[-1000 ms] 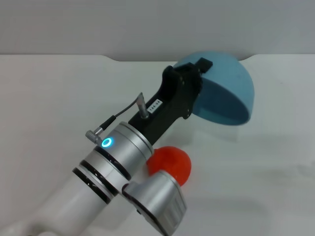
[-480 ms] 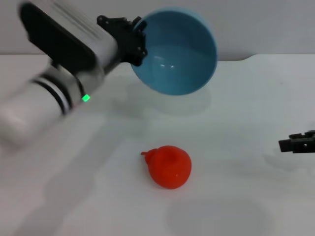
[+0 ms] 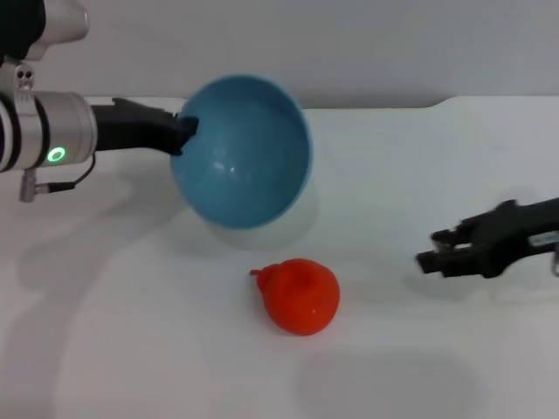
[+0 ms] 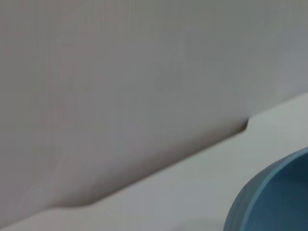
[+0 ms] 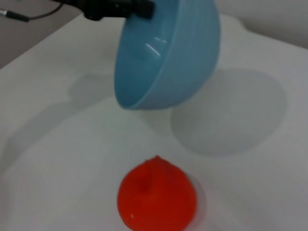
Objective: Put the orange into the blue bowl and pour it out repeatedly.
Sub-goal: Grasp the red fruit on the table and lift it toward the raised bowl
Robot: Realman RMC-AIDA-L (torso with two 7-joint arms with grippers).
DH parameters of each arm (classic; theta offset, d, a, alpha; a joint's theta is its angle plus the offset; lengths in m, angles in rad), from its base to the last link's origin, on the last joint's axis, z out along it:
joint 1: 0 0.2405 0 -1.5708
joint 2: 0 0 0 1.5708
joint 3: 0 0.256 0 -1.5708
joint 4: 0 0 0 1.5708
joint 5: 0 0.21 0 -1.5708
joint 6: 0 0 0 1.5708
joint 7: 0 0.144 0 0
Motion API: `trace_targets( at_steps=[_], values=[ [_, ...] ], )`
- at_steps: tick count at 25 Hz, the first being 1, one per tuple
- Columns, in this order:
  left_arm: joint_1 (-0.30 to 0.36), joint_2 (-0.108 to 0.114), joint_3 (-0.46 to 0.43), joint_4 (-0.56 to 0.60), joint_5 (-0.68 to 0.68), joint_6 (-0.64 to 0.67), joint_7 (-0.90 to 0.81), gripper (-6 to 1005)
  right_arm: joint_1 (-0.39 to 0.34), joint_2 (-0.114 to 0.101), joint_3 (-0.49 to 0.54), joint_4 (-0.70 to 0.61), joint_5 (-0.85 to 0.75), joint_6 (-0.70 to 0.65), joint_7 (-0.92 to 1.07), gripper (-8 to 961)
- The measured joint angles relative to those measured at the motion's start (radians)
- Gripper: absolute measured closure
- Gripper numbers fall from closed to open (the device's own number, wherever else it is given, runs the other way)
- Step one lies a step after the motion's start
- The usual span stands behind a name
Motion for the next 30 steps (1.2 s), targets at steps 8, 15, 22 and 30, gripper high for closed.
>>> trace_targets(
  at_steps=[8,15,22,30],
  values=[
    [0.058,-0.001,-0.043,0.245,0.177,0.247,-0.178,1000,0.183,0.003,-0.119,0.253,-0.006,0.109,-0.066,447],
    [0.056,0.000,-0.122,0.353,0.265,0.489,-0.271,1000,0.215,0.006,-0.283,0.298,0.026,0.309,-0.058,359],
    [0.061,-0.003,-0.107,0.366,0.303,0.525,-0.281,1000,0.262,0.007,-0.351,0.405,0.119,0.392,-0.064,343],
    [0.051,-0.002,-0.099,0.366,0.306,0.505,-0.277,1001,0.278,0.009,-0.449,0.478,0.136,0.424,-0.065,345]
  ],
)
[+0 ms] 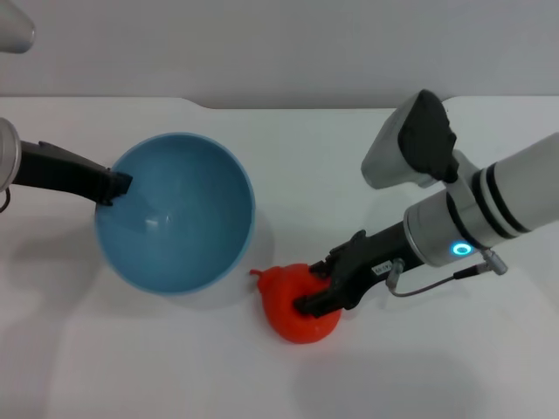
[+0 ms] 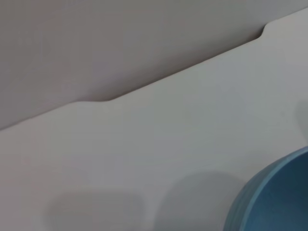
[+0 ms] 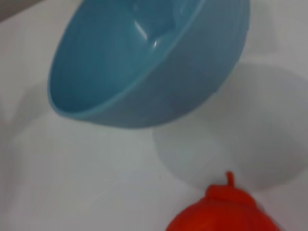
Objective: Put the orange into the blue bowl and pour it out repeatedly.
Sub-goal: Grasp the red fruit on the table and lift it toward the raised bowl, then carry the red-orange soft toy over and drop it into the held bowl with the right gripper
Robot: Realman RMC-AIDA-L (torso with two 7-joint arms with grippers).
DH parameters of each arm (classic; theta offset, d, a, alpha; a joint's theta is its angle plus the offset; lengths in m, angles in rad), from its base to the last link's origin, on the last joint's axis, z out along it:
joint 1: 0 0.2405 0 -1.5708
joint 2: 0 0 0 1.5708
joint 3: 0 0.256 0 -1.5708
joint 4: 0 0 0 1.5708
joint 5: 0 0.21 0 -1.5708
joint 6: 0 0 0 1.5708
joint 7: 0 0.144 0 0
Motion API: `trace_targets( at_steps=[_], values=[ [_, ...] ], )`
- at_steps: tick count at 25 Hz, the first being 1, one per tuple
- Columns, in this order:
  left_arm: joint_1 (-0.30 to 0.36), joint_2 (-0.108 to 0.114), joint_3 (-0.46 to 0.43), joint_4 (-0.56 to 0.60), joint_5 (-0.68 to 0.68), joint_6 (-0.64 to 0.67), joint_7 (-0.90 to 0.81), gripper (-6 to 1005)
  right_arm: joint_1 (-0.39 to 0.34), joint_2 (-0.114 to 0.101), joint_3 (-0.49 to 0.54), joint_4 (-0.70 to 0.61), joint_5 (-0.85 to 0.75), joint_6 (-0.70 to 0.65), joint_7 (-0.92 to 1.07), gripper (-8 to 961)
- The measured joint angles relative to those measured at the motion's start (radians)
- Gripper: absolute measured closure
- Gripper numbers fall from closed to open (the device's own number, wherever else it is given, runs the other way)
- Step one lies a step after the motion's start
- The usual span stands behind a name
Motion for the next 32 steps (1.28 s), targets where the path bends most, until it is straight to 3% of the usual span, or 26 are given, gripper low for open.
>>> trace_targets(
  at_steps=[11,18,25,32],
  values=[
    [-0.011,0.001,0.030,-0.008,0.002,-0.012,0.003,1001,-0.016,-0.001,-0.027,0.009,0.007,0.073,0.000,355],
    [-0.013,0.000,0.053,-0.011,0.002,-0.009,0.003,1000,-0.051,-0.005,0.001,-0.037,0.011,0.062,0.004,589],
    [-0.065,0.001,0.099,-0.085,0.003,-0.022,0.003,1001,-0.191,-0.009,0.111,-0.239,0.009,-0.009,0.002,851],
    [-0.168,-0.001,0.193,-0.216,0.005,-0.031,0.001,1001,-0.367,-0.007,0.214,-0.554,0.005,-0.058,0.002,882]
  ],
)
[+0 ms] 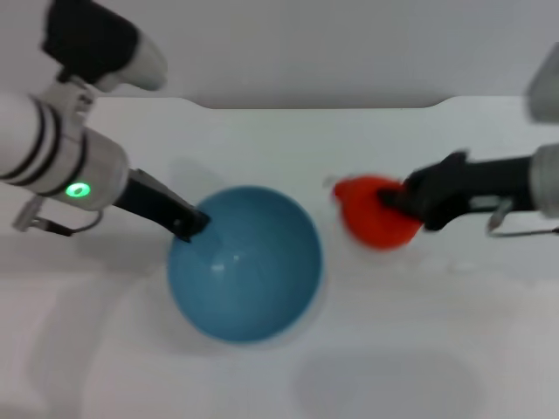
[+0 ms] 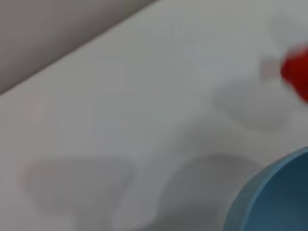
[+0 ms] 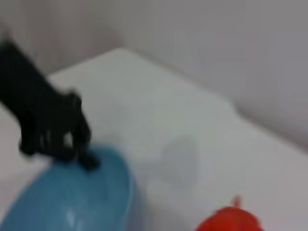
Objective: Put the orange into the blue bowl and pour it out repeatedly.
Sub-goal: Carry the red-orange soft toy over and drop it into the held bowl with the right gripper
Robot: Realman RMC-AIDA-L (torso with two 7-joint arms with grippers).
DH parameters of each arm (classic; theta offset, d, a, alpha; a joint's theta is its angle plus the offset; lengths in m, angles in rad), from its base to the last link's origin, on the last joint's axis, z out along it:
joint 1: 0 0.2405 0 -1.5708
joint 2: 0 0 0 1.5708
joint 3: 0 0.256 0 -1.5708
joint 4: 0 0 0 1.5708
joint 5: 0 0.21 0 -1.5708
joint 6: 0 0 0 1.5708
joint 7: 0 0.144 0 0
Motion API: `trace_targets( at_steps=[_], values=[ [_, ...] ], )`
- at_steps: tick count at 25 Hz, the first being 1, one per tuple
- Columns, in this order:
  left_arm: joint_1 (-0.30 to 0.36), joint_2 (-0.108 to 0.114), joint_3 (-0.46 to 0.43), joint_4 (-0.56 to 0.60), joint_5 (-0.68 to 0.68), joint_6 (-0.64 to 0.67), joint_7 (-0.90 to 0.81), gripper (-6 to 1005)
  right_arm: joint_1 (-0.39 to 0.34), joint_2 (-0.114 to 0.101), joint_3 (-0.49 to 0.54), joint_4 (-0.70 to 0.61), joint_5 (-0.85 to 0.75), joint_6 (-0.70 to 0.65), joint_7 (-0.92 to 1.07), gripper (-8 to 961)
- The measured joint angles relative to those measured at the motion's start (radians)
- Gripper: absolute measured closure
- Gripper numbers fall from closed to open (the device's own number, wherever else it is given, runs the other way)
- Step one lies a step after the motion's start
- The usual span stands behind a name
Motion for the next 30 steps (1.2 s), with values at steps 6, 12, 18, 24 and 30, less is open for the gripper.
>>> trace_targets(
  at_steps=[6,12,18,24,30],
  values=[
    [-0.088,-0.007,0.112,-0.089,0.000,-0.035,-0.021,1000,-0.034,0.005,0.018,-0.176,0.019,-0.092,0.007,911],
    [-0.184,-0.013,0.257,-0.166,-0.008,-0.077,-0.115,1001,-0.011,0.004,-0.075,-0.215,0.013,-0.137,0.004,929],
    [-0.224,-0.019,0.271,-0.166,-0.010,-0.078,-0.154,1001,0.022,0.002,-0.195,-0.198,-0.071,-0.156,0.010,928],
    [-0.245,-0.017,0.263,-0.161,-0.010,-0.077,-0.159,1000,0.031,0.004,-0.268,-0.199,-0.166,-0.138,0.069,808],
    [-0.249,-0.016,0.262,-0.162,-0.011,-0.074,-0.160,1000,0.029,0.004,-0.265,-0.212,-0.185,-0.128,0.111,620]
  ],
)
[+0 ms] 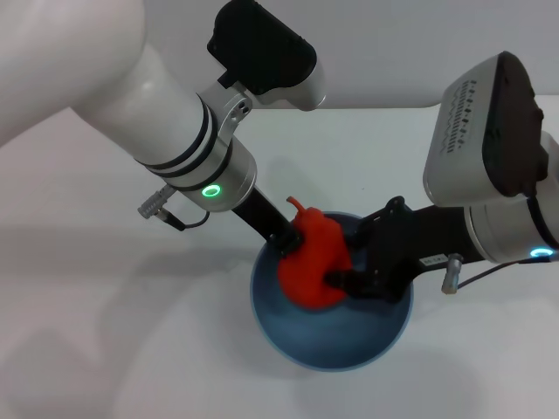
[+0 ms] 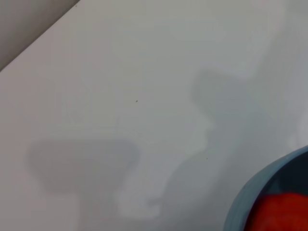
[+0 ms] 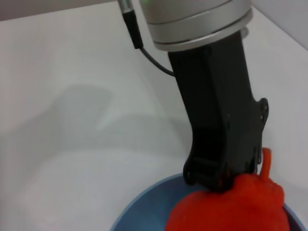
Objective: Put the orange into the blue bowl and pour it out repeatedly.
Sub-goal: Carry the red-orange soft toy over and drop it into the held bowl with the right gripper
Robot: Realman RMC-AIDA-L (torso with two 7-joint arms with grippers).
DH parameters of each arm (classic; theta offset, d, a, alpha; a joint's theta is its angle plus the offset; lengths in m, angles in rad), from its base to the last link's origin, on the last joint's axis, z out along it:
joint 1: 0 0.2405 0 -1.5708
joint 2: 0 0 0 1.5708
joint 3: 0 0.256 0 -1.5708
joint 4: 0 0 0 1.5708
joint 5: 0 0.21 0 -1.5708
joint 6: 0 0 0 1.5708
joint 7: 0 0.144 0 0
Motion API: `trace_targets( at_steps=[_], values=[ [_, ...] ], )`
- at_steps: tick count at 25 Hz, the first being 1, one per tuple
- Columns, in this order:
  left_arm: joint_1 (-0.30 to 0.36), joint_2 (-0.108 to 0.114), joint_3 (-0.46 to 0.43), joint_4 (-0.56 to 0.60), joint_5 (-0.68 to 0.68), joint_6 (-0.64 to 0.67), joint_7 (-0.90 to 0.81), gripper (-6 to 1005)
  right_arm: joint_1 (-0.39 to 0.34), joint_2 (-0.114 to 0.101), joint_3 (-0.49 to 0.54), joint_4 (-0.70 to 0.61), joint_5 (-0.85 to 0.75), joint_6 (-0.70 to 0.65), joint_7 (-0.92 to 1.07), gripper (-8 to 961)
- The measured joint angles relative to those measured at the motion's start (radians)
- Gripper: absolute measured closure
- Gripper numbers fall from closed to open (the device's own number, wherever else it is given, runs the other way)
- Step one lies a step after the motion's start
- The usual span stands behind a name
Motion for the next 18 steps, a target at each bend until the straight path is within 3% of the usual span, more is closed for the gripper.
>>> trace_targets(
  at_steps=[9,18],
  values=[
    [0.000,0.004,-0.008,-0.010,0.006,-0.003,-0.001,1001,-0.003,0.000,0.000,-0.050,-0.002,-0.041,0.034,557],
    [-0.005,0.005,-0.010,-0.011,0.007,0.000,-0.001,1001,-0.012,0.003,-0.024,-0.093,-0.050,-0.099,0.067,557]
  ],
)
